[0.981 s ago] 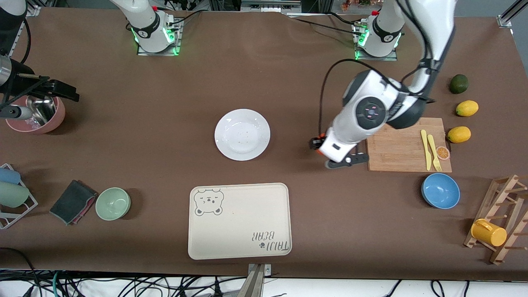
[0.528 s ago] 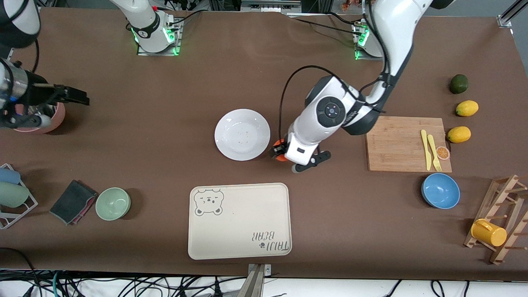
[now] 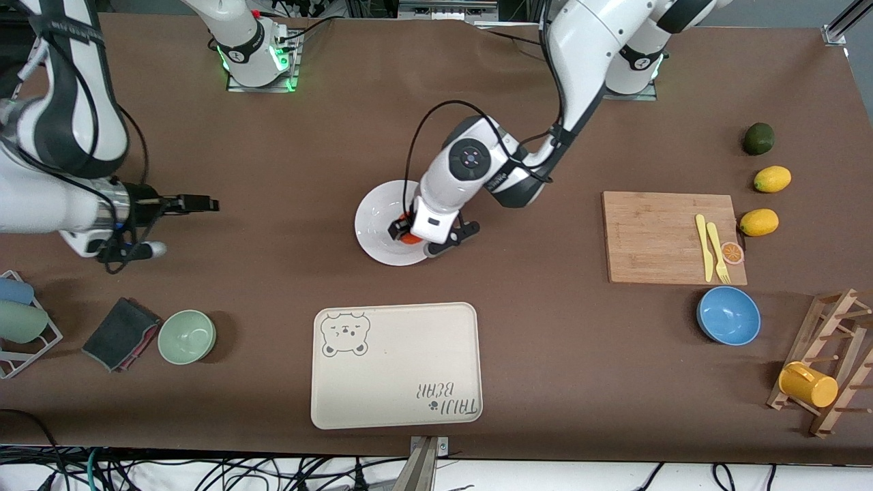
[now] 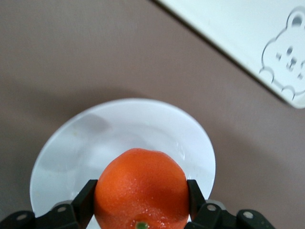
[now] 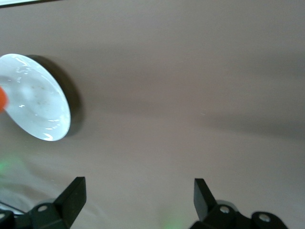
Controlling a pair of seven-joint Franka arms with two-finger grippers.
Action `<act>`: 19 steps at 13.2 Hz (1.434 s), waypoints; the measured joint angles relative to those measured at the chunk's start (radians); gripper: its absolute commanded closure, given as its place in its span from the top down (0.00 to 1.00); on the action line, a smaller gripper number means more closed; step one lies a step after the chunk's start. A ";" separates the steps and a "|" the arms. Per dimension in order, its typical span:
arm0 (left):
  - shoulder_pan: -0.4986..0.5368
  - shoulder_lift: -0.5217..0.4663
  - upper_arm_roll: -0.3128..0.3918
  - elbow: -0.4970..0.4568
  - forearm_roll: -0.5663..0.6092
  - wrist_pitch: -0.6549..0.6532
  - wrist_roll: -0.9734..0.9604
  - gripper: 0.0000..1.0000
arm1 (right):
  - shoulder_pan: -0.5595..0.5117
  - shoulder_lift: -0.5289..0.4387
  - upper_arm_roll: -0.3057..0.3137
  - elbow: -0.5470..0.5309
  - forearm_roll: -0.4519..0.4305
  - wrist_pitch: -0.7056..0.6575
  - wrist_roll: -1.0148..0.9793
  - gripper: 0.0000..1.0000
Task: Place orange and plate with both arms
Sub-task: 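Carry the orange to the white plate while the right gripper reaches out, then open the left gripper to drop the orange onto the plate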
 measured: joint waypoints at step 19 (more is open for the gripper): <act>0.109 -0.169 0.043 0.060 0.050 -0.479 0.103 1.00 | 0.226 0.201 0.065 -0.318 0.958 0.426 -0.598 0.99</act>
